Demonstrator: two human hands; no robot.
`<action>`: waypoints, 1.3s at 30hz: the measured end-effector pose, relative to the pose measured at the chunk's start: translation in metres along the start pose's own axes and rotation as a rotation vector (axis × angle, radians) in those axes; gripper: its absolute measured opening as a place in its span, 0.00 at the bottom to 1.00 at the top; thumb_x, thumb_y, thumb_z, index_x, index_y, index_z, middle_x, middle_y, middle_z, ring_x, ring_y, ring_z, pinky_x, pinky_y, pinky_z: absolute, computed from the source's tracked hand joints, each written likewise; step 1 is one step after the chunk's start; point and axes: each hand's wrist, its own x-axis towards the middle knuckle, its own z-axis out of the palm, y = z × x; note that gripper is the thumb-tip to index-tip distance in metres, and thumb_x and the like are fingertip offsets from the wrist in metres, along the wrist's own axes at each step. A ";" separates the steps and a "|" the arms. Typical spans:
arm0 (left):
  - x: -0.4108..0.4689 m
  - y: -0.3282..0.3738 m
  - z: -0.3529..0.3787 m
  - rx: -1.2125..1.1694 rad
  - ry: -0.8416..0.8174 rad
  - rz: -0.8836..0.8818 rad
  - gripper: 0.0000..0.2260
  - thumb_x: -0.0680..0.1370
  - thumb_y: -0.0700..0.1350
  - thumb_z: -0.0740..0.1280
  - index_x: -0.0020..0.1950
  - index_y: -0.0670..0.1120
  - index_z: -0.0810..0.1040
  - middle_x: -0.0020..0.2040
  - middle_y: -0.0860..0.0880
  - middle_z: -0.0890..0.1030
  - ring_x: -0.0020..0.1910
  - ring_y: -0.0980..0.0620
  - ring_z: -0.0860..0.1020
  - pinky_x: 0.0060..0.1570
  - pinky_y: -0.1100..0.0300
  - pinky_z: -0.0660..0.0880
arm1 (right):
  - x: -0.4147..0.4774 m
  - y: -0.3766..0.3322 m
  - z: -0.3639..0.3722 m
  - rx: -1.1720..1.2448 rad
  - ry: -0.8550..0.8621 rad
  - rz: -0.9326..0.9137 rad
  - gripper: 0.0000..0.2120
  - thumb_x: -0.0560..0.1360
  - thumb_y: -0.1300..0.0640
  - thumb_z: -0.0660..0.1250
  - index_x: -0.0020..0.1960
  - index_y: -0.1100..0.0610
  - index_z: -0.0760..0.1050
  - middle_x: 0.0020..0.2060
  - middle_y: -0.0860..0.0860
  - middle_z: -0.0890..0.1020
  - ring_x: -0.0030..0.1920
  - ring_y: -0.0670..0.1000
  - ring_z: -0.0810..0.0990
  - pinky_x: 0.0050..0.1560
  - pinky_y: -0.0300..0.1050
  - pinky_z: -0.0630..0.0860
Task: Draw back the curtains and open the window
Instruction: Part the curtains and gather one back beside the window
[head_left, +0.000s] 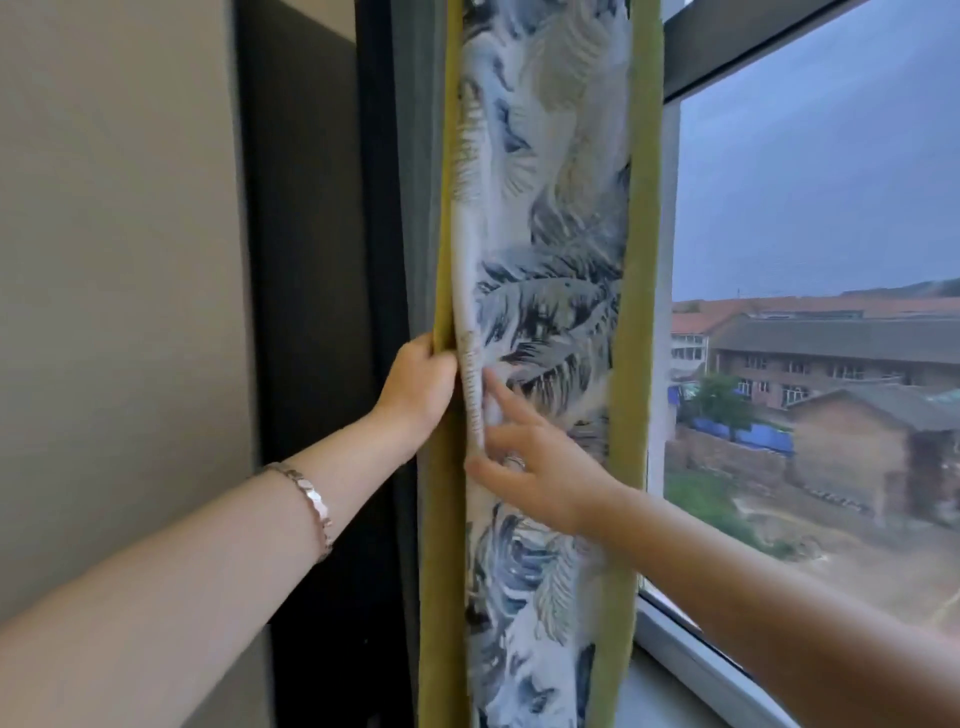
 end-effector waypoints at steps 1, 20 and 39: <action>0.000 0.003 0.000 -0.110 -0.012 -0.065 0.15 0.79 0.46 0.58 0.60 0.41 0.77 0.56 0.39 0.81 0.56 0.41 0.79 0.59 0.46 0.74 | 0.005 0.001 -0.002 0.018 -0.125 0.038 0.12 0.77 0.48 0.62 0.41 0.54 0.77 0.78 0.45 0.51 0.78 0.50 0.52 0.76 0.52 0.54; 0.157 -0.060 -0.007 0.164 0.313 -0.056 0.09 0.76 0.41 0.67 0.54 0.42 0.70 0.54 0.40 0.78 0.44 0.45 0.76 0.42 0.54 0.73 | 0.157 0.077 0.025 -0.341 0.148 0.258 0.48 0.71 0.33 0.60 0.76 0.48 0.33 0.76 0.61 0.35 0.76 0.61 0.34 0.75 0.63 0.43; 0.489 -0.125 -0.056 0.286 0.398 0.352 0.09 0.77 0.42 0.67 0.49 0.37 0.82 0.48 0.40 0.83 0.51 0.42 0.81 0.42 0.62 0.70 | 0.502 0.186 0.084 -0.395 0.371 0.319 0.50 0.72 0.43 0.69 0.76 0.43 0.33 0.76 0.63 0.37 0.77 0.63 0.40 0.73 0.64 0.51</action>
